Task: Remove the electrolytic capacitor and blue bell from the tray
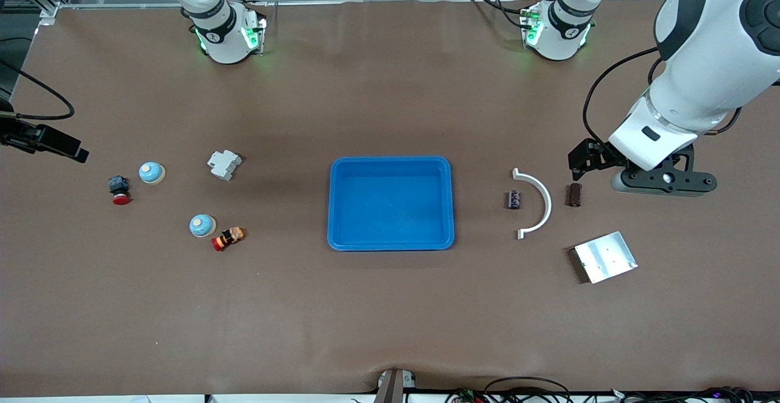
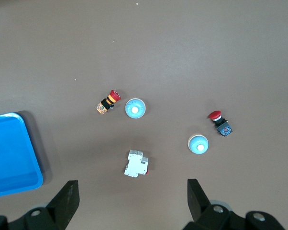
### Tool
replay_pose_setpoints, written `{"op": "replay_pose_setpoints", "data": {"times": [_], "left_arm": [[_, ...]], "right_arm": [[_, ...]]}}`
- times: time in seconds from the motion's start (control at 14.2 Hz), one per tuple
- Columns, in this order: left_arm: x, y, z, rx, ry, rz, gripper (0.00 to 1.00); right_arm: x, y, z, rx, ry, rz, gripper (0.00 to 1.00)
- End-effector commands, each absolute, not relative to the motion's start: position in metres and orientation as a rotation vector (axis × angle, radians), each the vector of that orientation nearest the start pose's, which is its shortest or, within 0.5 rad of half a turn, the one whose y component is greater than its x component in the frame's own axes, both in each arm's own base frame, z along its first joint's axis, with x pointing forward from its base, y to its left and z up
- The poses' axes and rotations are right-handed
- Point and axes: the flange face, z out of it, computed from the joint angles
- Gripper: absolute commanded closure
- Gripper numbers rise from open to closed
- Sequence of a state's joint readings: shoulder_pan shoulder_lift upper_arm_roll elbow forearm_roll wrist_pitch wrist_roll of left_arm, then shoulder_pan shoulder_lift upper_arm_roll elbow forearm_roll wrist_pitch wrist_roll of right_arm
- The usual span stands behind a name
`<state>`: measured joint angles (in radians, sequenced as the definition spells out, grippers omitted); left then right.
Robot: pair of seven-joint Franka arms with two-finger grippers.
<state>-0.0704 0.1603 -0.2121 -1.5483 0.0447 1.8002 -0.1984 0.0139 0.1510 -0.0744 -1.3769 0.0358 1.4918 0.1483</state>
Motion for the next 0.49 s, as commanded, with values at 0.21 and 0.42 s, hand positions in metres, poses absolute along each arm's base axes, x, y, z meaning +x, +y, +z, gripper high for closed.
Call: {"op": "replay_pose_setpoints", "data": {"times": [0.21,0.42], "left_arm": [[0.5960,-0.1622,0.5702,-3.142,0.166,-0.161,0.00],[0.5952,-0.1649,0.5703,-3.142,0.173,-0.161,0.00]], "right_arm": [[0.5934,-0.0271,0.6273,-3.088,0.323,0.059,0.00],[0.5934,-0.0271,0.6273,-3.088,0.323,0.059,0.00]]}}
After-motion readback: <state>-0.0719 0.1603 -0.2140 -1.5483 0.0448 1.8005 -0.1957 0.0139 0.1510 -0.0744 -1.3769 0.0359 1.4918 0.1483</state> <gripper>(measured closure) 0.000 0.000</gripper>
